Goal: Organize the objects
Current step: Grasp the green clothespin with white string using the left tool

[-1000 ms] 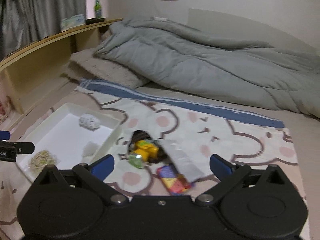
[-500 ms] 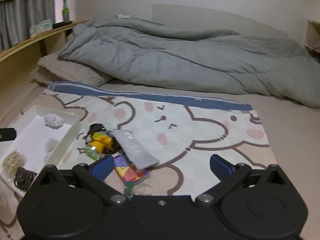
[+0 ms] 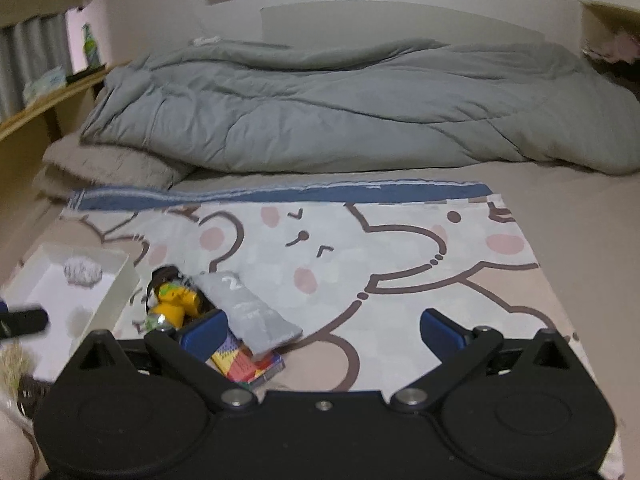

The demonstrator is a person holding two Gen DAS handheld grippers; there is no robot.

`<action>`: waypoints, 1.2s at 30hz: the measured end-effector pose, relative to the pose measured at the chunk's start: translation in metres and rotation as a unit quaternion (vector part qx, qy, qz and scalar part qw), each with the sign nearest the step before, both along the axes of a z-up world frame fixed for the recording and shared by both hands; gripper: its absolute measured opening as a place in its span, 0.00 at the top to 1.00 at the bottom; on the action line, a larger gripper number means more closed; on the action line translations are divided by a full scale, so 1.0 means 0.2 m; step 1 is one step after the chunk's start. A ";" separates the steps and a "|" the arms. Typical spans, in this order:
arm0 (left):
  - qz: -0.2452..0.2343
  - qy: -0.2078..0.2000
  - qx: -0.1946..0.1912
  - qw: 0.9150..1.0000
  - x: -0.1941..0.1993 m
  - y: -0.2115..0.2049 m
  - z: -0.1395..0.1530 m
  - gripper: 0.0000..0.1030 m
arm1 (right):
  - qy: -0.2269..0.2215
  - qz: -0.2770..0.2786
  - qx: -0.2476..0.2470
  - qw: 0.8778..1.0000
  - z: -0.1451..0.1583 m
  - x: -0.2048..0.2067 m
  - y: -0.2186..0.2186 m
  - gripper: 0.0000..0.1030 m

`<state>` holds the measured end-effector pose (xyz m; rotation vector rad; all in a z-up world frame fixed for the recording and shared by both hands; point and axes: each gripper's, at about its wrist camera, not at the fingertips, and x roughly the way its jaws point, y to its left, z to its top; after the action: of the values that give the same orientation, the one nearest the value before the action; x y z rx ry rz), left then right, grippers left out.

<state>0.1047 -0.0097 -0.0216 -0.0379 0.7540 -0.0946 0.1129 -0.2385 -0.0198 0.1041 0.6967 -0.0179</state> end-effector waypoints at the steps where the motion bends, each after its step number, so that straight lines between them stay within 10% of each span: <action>1: -0.007 0.002 0.002 1.000 0.00 -0.02 -0.02 0.00 | -0.003 -0.003 0.005 1.000 -0.01 0.00 -0.01 0.00; 18: -0.082 0.106 -0.043 0.990 0.21 -0.44 -0.36 0.24 | 0.040 -0.058 0.021 0.997 -0.19 0.14 -0.20 0.00; 36: -0.076 0.169 -0.024 0.982 0.35 -0.55 -0.63 0.71 | 0.104 -0.042 0.034 0.993 -0.34 0.26 -0.22 0.00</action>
<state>0.1747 -0.1189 -0.1485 -0.0422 1.0935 -0.2570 0.1647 -0.2821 -0.0882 0.1982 0.9003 -0.0869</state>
